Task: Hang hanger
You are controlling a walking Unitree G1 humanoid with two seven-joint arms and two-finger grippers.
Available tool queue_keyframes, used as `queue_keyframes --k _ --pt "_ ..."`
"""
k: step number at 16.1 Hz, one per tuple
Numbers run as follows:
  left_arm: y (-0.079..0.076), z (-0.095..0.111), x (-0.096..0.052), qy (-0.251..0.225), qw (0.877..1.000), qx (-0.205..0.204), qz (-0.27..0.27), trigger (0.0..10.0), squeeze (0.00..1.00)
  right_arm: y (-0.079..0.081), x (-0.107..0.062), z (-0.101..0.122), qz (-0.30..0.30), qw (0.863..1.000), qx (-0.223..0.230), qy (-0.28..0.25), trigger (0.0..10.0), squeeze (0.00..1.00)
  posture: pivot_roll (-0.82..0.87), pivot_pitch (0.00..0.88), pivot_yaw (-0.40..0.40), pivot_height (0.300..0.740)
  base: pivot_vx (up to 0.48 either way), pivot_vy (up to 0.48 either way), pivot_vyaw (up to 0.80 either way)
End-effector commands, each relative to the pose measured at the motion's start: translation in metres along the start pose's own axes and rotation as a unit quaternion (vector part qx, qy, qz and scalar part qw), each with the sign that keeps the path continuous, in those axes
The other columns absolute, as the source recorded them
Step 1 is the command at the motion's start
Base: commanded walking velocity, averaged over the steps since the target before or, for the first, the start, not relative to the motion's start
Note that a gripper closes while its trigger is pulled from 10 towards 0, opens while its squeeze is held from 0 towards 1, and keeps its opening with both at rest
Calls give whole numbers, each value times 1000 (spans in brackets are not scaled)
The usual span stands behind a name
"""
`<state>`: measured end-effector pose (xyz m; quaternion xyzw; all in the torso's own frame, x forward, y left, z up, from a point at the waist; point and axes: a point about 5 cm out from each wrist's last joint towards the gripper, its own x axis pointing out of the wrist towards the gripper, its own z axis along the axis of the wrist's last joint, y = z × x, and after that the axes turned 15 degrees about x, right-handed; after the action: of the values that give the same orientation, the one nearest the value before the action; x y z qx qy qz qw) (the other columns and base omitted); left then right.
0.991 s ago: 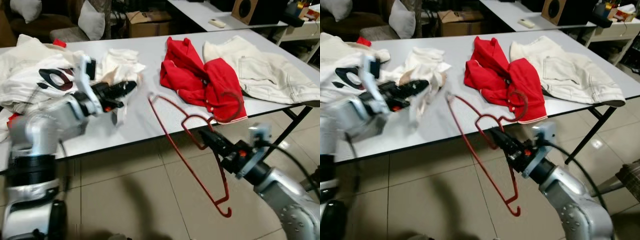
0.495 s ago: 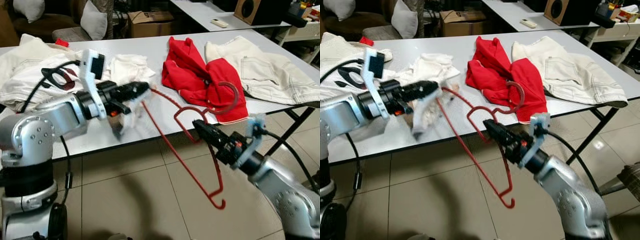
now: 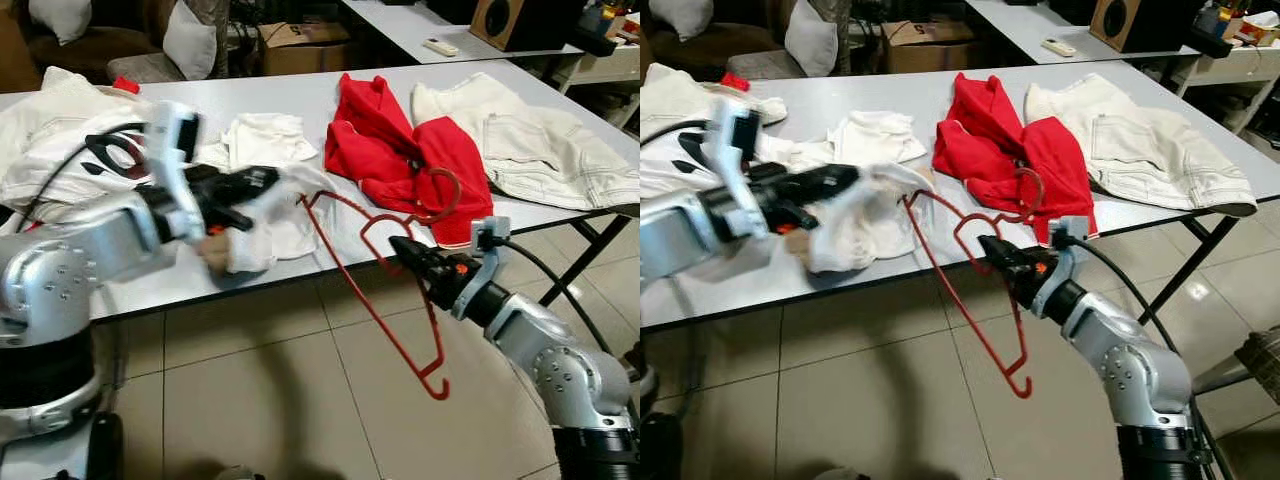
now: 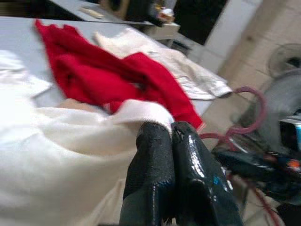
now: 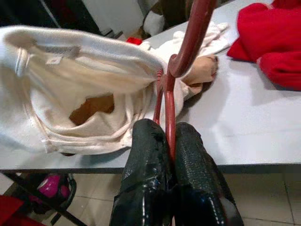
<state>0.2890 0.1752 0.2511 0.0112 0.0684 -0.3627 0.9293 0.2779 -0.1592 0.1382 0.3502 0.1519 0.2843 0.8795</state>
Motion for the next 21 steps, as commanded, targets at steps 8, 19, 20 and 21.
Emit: queue_keyframes --k 8,19,20,21 --pt "-40 -32 9 56 994 -3 -93 0 0 10 48 2 27 956 258 -138 10000 0 -41 0 -44 740 0 0 0" --pt "-75 -50 21 70 983 -47 -166 0 0 21 113 14 24 851 475 -222 10000 0 26 0 -73 740 0 0 0" --pt "-76 -51 21 75 982 -47 -165 0 0 23 114 14 25 850 477 -222 10000 0 26 0 -73 740 0 0 0" --pt "-77 -56 21 92 981 -32 -165 0 0 26 118 14 31 845 488 -217 10000 0 35 0 -79 740 0 0 0"
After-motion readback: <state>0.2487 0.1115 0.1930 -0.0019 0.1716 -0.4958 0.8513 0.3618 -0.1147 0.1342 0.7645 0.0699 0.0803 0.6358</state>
